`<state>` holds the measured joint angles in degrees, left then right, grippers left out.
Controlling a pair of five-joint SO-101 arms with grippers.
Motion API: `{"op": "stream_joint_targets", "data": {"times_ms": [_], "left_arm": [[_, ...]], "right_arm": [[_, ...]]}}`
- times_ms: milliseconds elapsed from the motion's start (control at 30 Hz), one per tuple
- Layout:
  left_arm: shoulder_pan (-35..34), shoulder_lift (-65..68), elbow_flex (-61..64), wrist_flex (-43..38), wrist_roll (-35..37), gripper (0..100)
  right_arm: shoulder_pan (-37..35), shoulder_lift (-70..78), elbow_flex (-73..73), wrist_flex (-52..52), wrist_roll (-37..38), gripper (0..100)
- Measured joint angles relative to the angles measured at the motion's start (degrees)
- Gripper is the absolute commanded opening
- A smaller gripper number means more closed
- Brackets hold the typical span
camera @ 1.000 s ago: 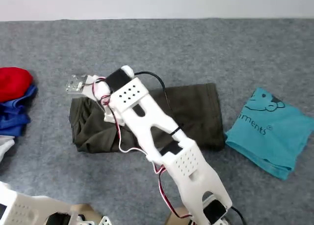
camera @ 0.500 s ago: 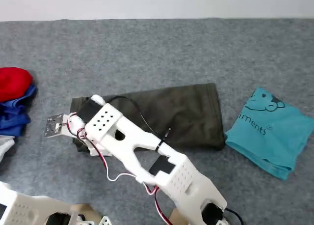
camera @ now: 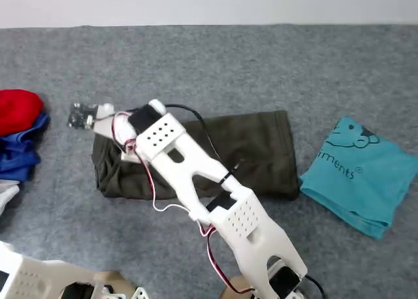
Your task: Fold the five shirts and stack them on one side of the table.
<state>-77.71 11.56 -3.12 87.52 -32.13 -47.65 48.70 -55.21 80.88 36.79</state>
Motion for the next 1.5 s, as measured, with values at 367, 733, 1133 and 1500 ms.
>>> {"op": "stream_joint_targets", "data": {"times_ms": [367, 733, 1133, 1500], "left_arm": [[0.00, 0.18, 0.00, 0.00, 0.00, 1], [0.26, 0.18, 0.00, 0.00, 0.00, 1], [0.35, 0.18, 0.00, 0.00, 0.00, 1], [5.10, -15.21, 0.00, 9.49, -1.85, 1]], "right_arm": [[-0.62, 2.11, -2.55, 3.16, -0.09, 1.0], [-4.04, 10.90, -4.04, -5.10, 0.00, 1.0], [-4.04, 12.48, -19.96, 2.99, 0.00, 1.0], [8.18, 8.70, -29.89, 19.52, -15.03, 0.9]]}}
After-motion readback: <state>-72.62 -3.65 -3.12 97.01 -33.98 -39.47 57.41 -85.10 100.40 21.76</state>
